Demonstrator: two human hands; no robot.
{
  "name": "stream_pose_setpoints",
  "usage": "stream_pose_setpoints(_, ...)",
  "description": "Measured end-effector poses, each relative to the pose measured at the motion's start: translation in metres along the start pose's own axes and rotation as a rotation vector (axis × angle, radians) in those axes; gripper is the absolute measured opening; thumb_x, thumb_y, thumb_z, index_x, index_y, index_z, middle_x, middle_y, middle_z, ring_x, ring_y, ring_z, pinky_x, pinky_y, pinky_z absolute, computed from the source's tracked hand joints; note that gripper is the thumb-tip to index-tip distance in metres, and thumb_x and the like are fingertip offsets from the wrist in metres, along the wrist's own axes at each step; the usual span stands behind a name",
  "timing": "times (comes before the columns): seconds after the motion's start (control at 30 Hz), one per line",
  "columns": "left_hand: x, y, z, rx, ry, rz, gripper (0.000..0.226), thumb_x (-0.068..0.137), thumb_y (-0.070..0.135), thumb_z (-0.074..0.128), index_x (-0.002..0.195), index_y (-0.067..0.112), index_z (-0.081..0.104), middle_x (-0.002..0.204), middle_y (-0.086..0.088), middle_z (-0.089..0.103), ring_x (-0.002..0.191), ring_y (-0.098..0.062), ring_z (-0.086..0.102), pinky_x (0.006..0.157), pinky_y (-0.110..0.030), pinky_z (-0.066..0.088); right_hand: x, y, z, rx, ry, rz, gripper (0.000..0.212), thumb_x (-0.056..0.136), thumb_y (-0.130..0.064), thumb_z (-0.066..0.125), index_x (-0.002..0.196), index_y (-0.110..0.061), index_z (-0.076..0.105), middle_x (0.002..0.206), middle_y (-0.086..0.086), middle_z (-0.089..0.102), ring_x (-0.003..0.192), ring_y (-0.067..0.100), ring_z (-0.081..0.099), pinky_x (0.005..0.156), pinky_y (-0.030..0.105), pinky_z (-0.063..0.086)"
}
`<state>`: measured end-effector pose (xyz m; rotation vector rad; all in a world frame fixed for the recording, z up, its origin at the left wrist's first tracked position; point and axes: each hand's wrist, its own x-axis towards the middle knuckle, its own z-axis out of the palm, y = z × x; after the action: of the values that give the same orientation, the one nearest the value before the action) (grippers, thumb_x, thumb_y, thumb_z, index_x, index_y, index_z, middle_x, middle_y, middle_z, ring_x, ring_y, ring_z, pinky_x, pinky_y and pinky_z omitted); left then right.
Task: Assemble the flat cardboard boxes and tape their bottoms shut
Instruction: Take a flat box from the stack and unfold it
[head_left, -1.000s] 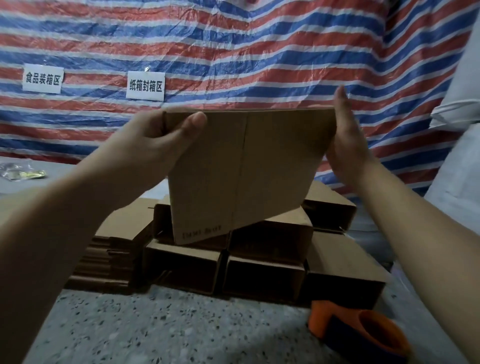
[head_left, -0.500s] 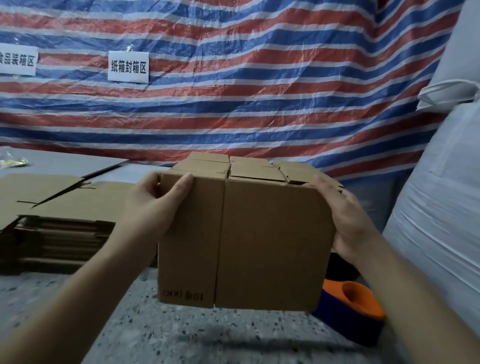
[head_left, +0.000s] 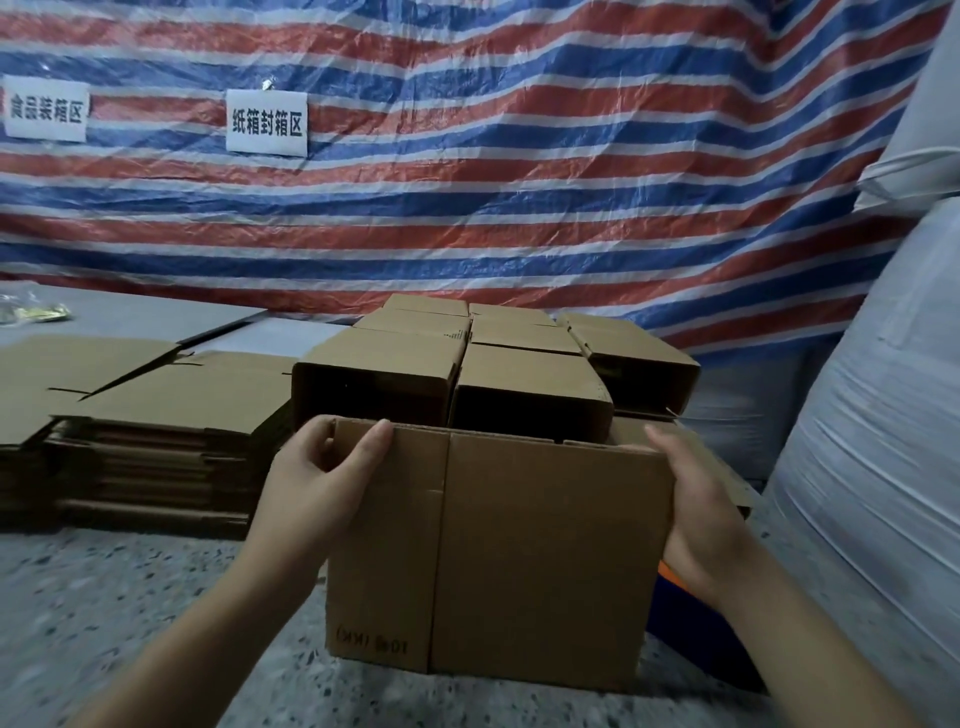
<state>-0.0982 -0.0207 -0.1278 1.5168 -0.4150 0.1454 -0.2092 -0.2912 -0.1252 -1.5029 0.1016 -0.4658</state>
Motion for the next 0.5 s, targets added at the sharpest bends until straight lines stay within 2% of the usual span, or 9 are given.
stream_pose_setpoints(0.07,0.000,0.000,0.002,0.003,0.003,-0.048,0.028,0.084,0.051,0.063,0.096,0.026,0.065,0.095,0.000,0.068,0.087,-0.014,0.065,0.063,-0.026,0.046,0.000,-0.002,-0.005,0.086,-0.028,0.030,0.058,0.087,-0.061,0.051,0.101,-0.012,0.080,0.113,0.021,0.073,0.109,0.033,0.071,0.085,0.041,0.057)
stream_pose_setpoints(0.13,-0.002,0.001,0.008,-0.018,0.014,-0.104,0.025,0.089,0.048,0.061,0.100,0.026,0.061,0.099,-0.002,0.065,0.090,-0.017,0.062,0.064,-0.028,0.045,-0.002,-0.004,-0.006,0.111,-0.067,0.061,0.056,0.082,-0.061,0.058,0.099,-0.013,0.081,0.111,0.019,0.074,0.108,0.032,0.071,0.082,0.039,0.059)
stream_pose_setpoints(0.2,-0.005,0.003,0.016,-0.053,0.041,-0.141,0.027,0.088,0.049,0.062,0.103,0.027,0.056,0.101,-0.003,0.063,0.092,-0.018,0.061,0.065,-0.031,0.046,-0.003,-0.004,-0.005,0.075,-0.114,0.083,0.050,0.077,-0.058,0.064,0.096,-0.015,0.081,0.105,0.016,0.074,0.104,0.031,0.071,0.085,0.041,0.057)
stream_pose_setpoints(0.3,-0.011,0.006,0.026,-0.077,0.096,-0.132,0.033,0.083,0.052,0.067,0.102,0.031,0.051,0.100,0.000,0.062,0.092,-0.016,0.062,0.067,-0.031,0.047,-0.005,-0.005,-0.005,0.061,-0.134,0.104,0.045,0.076,-0.050,0.065,0.099,-0.014,0.080,0.110,0.018,0.073,0.106,0.032,0.070,0.089,0.044,0.055)
stream_pose_setpoints(0.4,-0.007,0.008,0.030,-0.063,0.096,-0.129,0.029,0.085,0.049,0.066,0.099,0.031,0.049,0.098,-0.001,0.060,0.090,-0.016,0.060,0.064,-0.030,0.044,-0.009,-0.007,-0.003,0.046,-0.107,0.087,0.045,0.079,-0.048,0.061,0.101,-0.013,0.080,0.112,0.019,0.073,0.107,0.032,0.070,0.089,0.046,0.053)
stream_pose_setpoints(0.5,-0.002,0.012,0.026,-0.034,0.010,-0.180,0.023,0.090,0.043,0.060,0.104,0.029,0.049,0.101,-0.004,0.060,0.091,-0.019,0.058,0.066,-0.033,0.043,-0.013,-0.009,0.005,-0.016,-0.006,0.021,0.039,0.086,-0.048,0.055,0.098,-0.020,0.080,0.106,0.015,0.075,0.104,0.029,0.071,0.084,0.046,0.053)
